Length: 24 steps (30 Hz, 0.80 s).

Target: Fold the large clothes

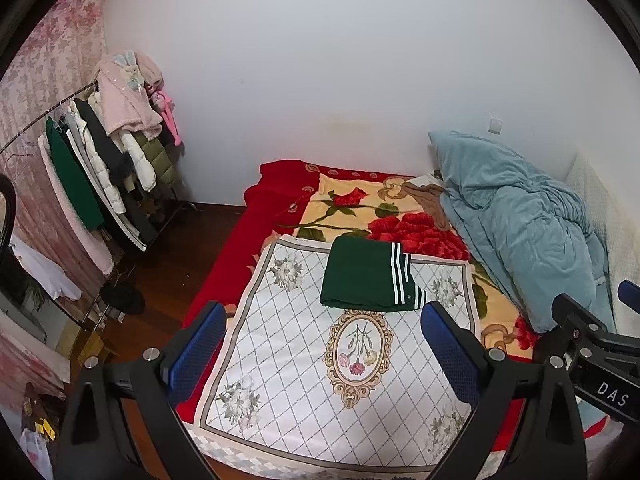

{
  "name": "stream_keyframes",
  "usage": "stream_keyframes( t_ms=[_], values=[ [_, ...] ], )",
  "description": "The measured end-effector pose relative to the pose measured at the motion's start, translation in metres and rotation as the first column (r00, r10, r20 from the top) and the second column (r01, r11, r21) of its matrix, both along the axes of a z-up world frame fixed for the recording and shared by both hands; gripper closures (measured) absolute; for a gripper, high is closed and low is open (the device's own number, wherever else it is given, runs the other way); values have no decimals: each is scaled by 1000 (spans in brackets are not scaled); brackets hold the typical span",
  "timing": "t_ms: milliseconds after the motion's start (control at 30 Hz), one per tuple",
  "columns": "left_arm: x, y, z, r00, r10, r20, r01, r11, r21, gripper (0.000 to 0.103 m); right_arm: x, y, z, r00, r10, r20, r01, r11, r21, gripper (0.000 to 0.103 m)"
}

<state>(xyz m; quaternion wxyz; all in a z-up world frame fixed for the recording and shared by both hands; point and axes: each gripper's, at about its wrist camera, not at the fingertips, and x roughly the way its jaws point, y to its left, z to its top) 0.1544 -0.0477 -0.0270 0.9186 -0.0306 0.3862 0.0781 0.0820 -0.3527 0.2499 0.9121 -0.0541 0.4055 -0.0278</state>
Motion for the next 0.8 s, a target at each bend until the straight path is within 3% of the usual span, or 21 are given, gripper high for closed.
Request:
stream_keyframes(
  t_ms=[800],
  values=[
    [-5, -5, 4, 1000, -2, 12, 3, 1000, -13, 3, -14, -1, 3, 999, -18, 27, 18, 1000, 1, 0]
  ],
)
